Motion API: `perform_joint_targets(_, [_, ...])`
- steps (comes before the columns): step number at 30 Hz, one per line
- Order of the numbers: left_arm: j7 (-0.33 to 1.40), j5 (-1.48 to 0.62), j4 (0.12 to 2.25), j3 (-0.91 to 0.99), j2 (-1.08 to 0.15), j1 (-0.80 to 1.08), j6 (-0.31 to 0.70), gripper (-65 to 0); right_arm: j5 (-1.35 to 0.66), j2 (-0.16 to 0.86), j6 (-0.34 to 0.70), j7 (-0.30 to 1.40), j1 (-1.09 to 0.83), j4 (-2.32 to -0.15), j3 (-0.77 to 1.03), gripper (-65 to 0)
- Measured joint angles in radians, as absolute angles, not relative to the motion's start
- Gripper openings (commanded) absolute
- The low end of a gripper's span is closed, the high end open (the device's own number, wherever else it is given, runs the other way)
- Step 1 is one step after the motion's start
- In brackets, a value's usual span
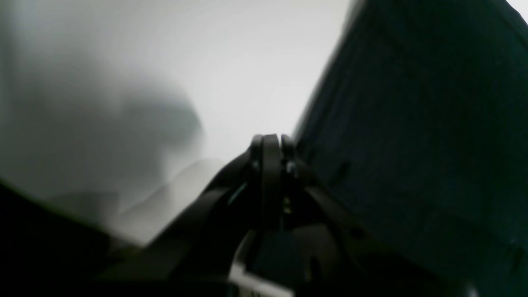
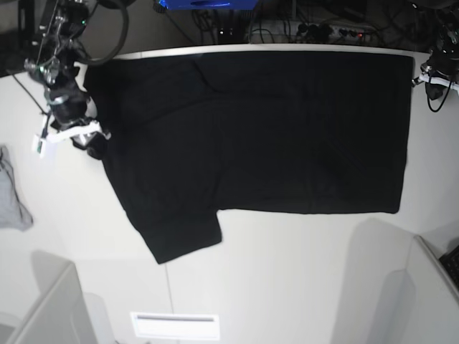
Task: Fold the T-shirt properly
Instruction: 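Reach the right gripper to the hem corner and grasp it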
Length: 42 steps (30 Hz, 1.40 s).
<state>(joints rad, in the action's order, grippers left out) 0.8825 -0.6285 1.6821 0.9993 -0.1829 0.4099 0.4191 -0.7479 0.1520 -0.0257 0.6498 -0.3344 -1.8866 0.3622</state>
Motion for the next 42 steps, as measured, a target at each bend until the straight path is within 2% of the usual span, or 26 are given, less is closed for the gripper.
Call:
perform_joint_targets(8, [0.879, -0.628, 1.687, 0.994, -0.185, 0.407, 0.419, -65.0, -0.752, 0.268, -0.03, 0.649, -0.015, -1.56, 0.184, -35.6])
perform_joint_targets(13, [0.88, -0.628, 1.69, 0.999, -0.186, 0.407, 0.419, -65.0, -0.744, 0.276, -0.033, 0.649, 0.206, -1.298, 0.095, -27.2])
perform_joint_targets(18, [0.879, -0.628, 1.69, 1.003, -0.184, 0.413, 0.419, -65.0, -0.744, 0.281, -0.033, 0.643, 0.414, -1.024, -0.004, -23.9])
perform_joint_targets(20, [0.879, -0.628, 1.69, 1.004, -0.185, 0.416, 0.419, -65.0, -0.741, 0.281, 0.007, 0.64, 0.487, -0.924, -0.044, -23.9])
perform_joint_targets(22, [0.879, -0.626, 1.69, 1.004, -0.186, 0.416, 0.419, -65.0, -0.749, 0.278, 0.092, 0.634, 0.556, -0.816, -0.084, -24.3])
perform_joint_targets(24, [0.879, -0.628, 1.69, 1.004, -0.185, 0.415, 0.419, -65.0, -0.751, 0.276, 0.119, 0.603, 0.611, -0.718, -0.126, -24.3])
perform_joint_targets(30, [0.879, -0.628, 1.69, 1.004, -0.184, 0.416, 0.419, -65.0, -0.74, 0.275, 0.118, 0.478, 0.686, -0.503, -0.322, -24.0])
perform_joint_targets(40, [0.879, -0.628, 1.689, 1.004, -0.186, 0.413, 0.419, -65.0, -0.752, 0.245, 0.124, 0.452, 0.701, -0.496, -0.426, -25.2])
perform_joint_targets(42, [0.879, -0.628, 1.689, 1.004, -0.185, 0.413, 0.419, -65.0, -0.751, 0.234, 0.125, 0.444, 0.701, -0.496, -0.43, -29.6])
